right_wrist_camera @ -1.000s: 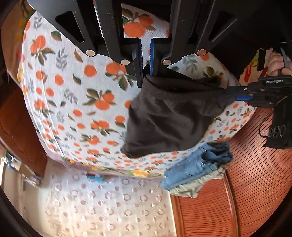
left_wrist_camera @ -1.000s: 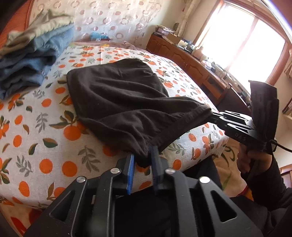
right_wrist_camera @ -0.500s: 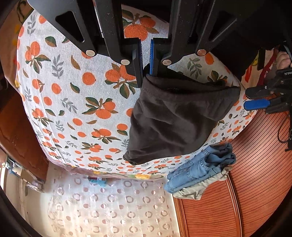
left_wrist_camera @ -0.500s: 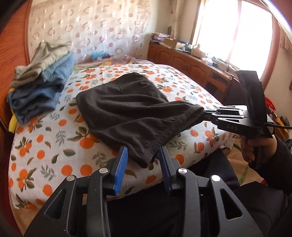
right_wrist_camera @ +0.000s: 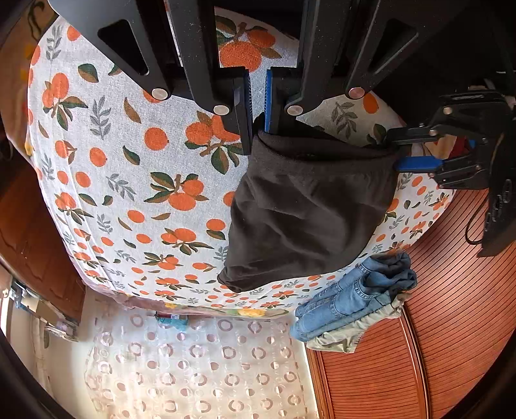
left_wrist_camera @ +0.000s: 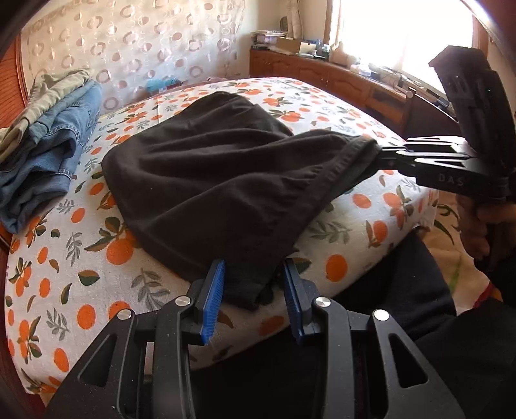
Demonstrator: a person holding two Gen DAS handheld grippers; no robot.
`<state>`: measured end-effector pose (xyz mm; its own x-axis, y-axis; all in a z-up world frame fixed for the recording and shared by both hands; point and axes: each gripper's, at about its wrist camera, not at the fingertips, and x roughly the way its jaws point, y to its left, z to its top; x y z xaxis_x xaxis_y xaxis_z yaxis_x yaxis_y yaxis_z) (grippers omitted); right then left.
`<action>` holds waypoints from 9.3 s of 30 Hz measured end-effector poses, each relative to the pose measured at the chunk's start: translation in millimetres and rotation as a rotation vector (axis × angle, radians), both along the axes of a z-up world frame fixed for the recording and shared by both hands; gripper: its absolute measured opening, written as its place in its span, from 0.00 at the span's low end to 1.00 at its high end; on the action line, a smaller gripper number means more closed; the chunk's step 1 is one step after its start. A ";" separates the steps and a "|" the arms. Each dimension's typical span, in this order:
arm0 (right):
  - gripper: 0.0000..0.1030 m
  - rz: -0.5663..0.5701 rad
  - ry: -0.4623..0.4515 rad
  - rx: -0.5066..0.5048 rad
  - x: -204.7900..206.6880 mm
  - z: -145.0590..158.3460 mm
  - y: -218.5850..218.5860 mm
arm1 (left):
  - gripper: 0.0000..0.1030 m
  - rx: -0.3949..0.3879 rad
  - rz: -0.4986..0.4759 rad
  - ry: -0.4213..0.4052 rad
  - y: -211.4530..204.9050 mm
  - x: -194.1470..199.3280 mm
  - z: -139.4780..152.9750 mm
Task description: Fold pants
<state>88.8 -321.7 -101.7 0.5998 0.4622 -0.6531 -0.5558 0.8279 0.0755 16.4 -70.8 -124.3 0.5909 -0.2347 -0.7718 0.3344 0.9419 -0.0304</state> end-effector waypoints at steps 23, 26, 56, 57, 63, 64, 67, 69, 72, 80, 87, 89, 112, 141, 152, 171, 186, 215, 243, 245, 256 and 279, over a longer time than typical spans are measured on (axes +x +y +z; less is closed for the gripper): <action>0.05 0.124 -0.199 0.122 -48.6 127.0 -14.2 | 0.09 0.063 -0.057 -0.304 20.3 -16.0 157.3; 0.05 0.120 -0.253 0.102 -44.0 151.4 -11.8 | 0.08 0.066 -0.061 -0.320 19.3 3.0 172.7; 0.05 0.085 -0.052 -0.015 -11.8 43.0 10.3 | 0.09 0.158 -0.116 -0.107 -6.5 28.1 52.2; 0.05 0.079 -0.028 -0.016 -17.2 32.8 8.3 | 0.09 0.154 -0.120 -0.098 -9.7 21.8 46.6; 0.06 0.046 0.050 0.058 -21.3 13.8 -6.0 | 0.12 0.111 -0.118 -0.069 -17.9 3.3 35.6; 0.06 0.039 0.057 0.062 -18.1 9.0 -7.9 | 0.13 0.097 -0.116 -0.063 -17.6 1.6 35.9; 0.13 0.014 0.074 0.064 -21.7 2.8 -15.3 | 0.17 0.067 -0.105 -0.057 -12.7 -3.9 38.6; 0.13 0.006 0.079 0.069 -30.5 11.7 -18.0 | 0.20 0.049 -0.096 -0.064 -6.9 -6.8 40.6; 0.13 0.007 0.068 0.064 -37.2 14.5 -22.8 | 0.27 0.016 -0.073 -0.082 3.6 -14.1 44.4; 0.30 -0.017 -0.011 0.053 -41.8 27.4 -26.5 | 0.42 -0.061 0.010 -0.105 23.5 -1.1 46.0; 0.35 -0.077 0.037 0.056 -22.3 -3.4 -11.6 | 0.42 -0.102 0.058 -0.031 24.0 17.3 15.3; 0.35 -0.086 0.057 0.058 -18.8 -8.3 -11.0 | 0.42 -0.110 0.071 -0.001 24.7 19.6 6.0; 0.08 -0.013 0.080 0.061 -25.4 -9.7 -5.4 | 0.06 -0.188 0.005 0.037 14.0 21.0 0.4; 0.09 -0.009 0.114 0.145 198.3 32.2 33.9 | 0.08 -0.138 0.075 0.035 37.3 224.6 31.9; 0.42 -0.046 0.033 0.138 210.5 36.8 29.8 | 0.32 -0.191 0.090 -0.026 48.2 232.5 50.3; 0.46 0.067 0.034 -0.072 211.3 14.4 59.4 | 0.32 -0.120 0.092 0.053 50.2 228.2 17.3; 0.46 -0.034 0.021 -0.006 225.3 18.1 47.4 | 0.32 -0.114 0.081 0.052 44.5 248.9 18.2; 0.41 -0.019 0.043 0.008 164.0 15.3 22.9 | 0.32 -0.158 0.085 0.094 47.0 169.7 0.4; 0.00 -0.086 0.000 -0.052 155.7 26.0 -15.1 | 0.34 -0.137 0.085 0.080 44.2 165.9 -6.4; 0.00 -0.076 0.008 -0.037 153.0 23.9 -14.7 | 0.35 -0.150 0.094 0.085 45.7 165.1 -6.3; 0.30 0.036 0.075 0.067 173.8 2.5 13.7 | 0.35 -0.167 0.092 0.082 45.7 157.9 3.2; 0.05 0.121 0.118 0.021 170.9 -2.6 32.8 | 0.26 -0.092 0.083 0.048 41.7 158.1 -7.1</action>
<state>259.6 -289.0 -104.3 0.4585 0.5407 -0.7053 -0.6380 0.7527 0.1624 174.6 -29.1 -131.4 0.5742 -0.2572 -0.7773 0.2511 0.9589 -0.1318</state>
